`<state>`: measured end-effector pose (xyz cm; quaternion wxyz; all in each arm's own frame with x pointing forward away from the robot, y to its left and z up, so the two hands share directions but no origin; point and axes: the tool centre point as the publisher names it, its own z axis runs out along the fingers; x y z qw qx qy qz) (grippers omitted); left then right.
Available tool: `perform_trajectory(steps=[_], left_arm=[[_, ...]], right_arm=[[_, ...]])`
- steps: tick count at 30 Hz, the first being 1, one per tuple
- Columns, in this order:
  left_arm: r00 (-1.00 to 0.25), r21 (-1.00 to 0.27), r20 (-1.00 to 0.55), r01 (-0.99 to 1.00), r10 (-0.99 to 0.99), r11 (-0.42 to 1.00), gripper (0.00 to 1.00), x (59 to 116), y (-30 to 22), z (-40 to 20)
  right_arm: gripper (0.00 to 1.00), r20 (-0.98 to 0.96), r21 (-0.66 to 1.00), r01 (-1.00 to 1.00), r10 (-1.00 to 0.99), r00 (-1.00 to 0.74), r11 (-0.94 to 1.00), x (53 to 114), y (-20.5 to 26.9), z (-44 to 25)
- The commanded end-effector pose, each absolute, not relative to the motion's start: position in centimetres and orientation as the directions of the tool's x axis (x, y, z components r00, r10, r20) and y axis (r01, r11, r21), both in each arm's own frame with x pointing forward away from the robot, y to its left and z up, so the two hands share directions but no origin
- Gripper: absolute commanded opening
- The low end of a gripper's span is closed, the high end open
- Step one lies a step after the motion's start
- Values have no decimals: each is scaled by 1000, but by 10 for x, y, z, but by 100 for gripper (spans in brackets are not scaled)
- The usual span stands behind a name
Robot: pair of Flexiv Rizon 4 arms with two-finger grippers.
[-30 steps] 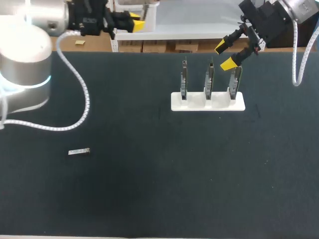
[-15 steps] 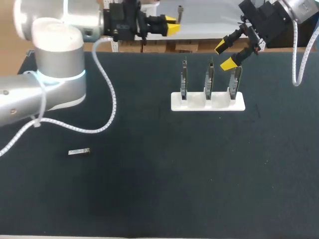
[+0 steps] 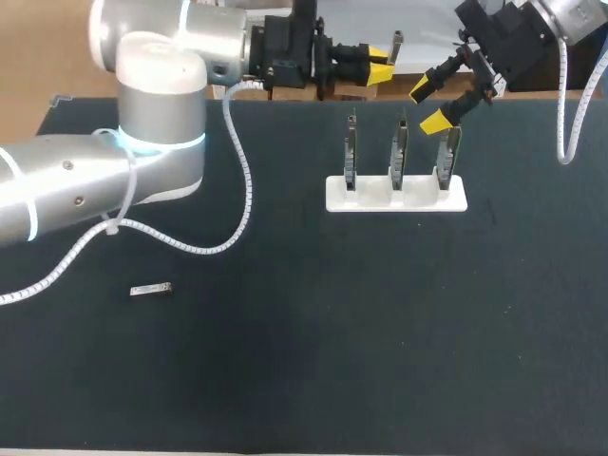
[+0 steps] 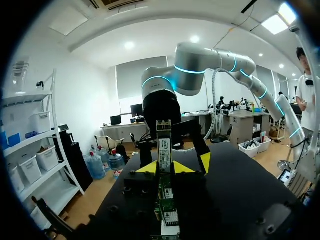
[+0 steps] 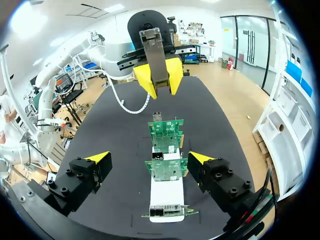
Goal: Pick up the optical module with the left hand, and insert it into the network port with the right hand.
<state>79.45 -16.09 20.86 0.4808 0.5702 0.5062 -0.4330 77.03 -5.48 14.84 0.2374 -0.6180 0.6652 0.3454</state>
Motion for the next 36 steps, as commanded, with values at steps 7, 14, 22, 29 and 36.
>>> perform_trajectory(steps=[7, 14, 22, 29, 36], left_arm=[[82, 80, -989, 997, 122, -22, 0, 795, -163, 199], [63, 59, -993, 998, 99, -38, 0, 790, -171, 194], [26, 23, -998, 999, 63, -44, 0, 790, -178, 188], [7, 4, -999, 999, 51, -49, 0, 786, -183, 182], [-4, -7, -998, 999, 56, -47, 0, 785, -186, 176]], right_arm=[[100, -743, 162, -987, -658, -123, 1, 768, -55, 148], [100, -743, 162, -987, -658, -123, 1, 768, -55, 148], [100, -743, 162, -987, -658, -123, 1, 768, -55, 148], [100, -743, 162, -987, -658, -123, 1, 768, -55, 148], [100, -743, 162, -987, -658, -123, 1, 768, -55, 148]])
